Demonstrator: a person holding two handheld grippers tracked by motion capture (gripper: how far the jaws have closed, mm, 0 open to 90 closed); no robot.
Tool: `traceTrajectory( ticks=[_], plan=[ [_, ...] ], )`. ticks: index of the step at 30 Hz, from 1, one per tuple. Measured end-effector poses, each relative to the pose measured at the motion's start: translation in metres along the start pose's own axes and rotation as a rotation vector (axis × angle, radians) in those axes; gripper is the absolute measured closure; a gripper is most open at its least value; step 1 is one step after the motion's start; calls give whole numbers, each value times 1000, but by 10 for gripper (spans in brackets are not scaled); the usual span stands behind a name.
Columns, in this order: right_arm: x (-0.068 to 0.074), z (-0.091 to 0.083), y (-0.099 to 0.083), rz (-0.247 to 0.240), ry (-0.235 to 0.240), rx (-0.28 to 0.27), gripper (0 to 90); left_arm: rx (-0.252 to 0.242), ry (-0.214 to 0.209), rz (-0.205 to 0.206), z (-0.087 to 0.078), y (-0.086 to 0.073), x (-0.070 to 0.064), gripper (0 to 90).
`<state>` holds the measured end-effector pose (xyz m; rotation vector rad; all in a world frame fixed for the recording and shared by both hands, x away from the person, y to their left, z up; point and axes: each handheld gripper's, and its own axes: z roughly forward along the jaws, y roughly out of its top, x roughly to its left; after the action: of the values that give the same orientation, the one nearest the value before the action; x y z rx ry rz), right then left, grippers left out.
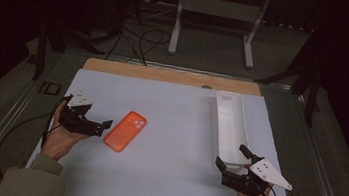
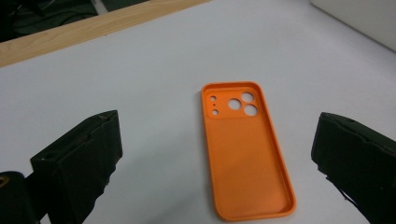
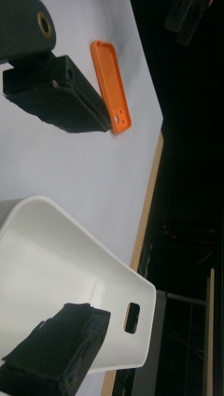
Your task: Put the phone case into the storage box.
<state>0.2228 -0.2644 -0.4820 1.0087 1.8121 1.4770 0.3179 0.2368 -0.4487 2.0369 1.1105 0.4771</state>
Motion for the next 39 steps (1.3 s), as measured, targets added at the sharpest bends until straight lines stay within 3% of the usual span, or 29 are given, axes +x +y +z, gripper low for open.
traceTrajectory(
  ticks=[9, 22, 30, 39],
  plan=[
    [-1, 0, 0, 3, -1, -1, 82, 59, 2, 13, 12, 3, 3, 43],
    [-2, -1, -1, 9, -1, -1, 82, 105, 18, 17, 24, 2, 5, 51],
    [-2, -1, -1, 11, -4, 2, 82, 171, 23, 38, 35, 0, 6, 57],
    [-2, 0, -2, 8, -10, 7, 82, 213, 14, 33, 43, -2, 9, 75]
  ],
)
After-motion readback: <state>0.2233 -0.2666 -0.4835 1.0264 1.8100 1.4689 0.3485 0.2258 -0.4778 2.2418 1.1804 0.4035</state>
